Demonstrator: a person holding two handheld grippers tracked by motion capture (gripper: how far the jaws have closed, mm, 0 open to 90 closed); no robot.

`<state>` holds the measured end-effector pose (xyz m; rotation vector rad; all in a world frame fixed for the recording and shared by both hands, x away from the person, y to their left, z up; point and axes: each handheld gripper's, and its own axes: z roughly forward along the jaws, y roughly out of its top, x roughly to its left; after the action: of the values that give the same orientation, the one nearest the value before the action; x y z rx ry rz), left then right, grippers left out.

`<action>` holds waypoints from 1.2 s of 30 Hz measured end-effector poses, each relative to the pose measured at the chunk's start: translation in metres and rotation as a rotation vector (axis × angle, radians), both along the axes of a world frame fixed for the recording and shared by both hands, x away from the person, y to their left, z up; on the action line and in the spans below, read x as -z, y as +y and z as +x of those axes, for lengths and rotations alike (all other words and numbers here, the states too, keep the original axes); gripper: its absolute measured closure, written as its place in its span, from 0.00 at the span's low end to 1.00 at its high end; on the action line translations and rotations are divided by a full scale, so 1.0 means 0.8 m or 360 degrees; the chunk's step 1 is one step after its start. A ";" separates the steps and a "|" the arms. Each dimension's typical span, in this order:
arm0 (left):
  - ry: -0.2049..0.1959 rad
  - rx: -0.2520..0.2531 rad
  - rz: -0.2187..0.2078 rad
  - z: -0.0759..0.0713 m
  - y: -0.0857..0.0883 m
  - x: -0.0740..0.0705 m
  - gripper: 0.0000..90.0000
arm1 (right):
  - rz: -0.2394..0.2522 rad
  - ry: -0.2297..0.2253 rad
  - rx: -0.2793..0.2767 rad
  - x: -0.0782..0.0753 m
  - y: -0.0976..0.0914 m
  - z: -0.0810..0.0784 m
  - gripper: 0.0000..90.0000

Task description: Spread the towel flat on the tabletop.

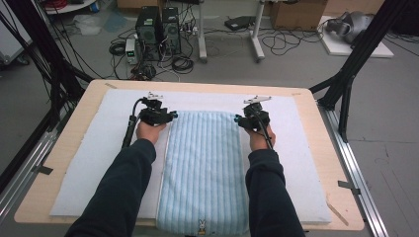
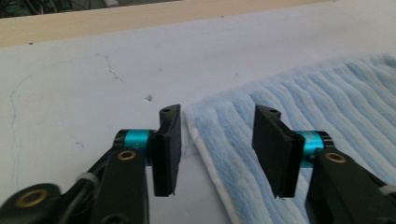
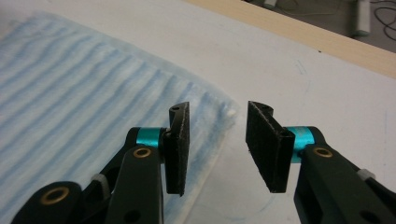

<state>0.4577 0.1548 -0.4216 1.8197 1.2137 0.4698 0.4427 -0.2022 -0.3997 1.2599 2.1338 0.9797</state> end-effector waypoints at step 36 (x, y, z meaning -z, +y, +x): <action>0.0094 0.0059 0.0069 -0.113 0.000 0.036 0.99 | 0.0007 0.0230 -0.0230 0.051 -0.010 -0.123 0.97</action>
<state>0.3675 0.1549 -0.4504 1.9018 1.2159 0.4270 0.3442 -0.2102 -0.4404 1.2259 2.3632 0.9781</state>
